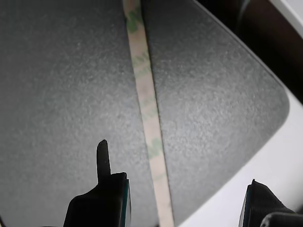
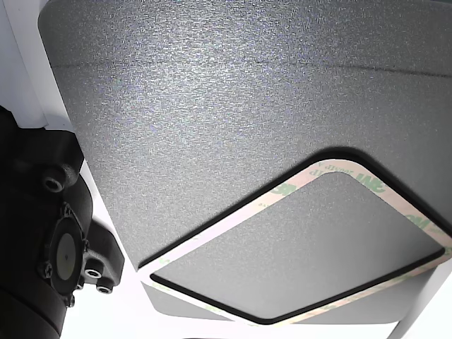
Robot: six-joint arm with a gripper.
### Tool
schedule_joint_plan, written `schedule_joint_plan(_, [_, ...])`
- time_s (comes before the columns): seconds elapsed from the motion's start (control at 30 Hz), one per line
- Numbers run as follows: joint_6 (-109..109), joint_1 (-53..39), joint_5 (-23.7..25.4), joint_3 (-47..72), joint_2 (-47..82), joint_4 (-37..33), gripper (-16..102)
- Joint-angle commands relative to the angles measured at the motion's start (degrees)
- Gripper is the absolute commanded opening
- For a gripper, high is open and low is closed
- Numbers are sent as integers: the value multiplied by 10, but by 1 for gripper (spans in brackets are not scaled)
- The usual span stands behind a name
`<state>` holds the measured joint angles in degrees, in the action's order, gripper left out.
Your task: Grab top frame and put it into gray box.
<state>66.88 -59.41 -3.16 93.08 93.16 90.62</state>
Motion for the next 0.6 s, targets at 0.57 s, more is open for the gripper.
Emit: schedule_joint_plan(0.57, [-91, -76, 11, -11, -27, -29, 95])
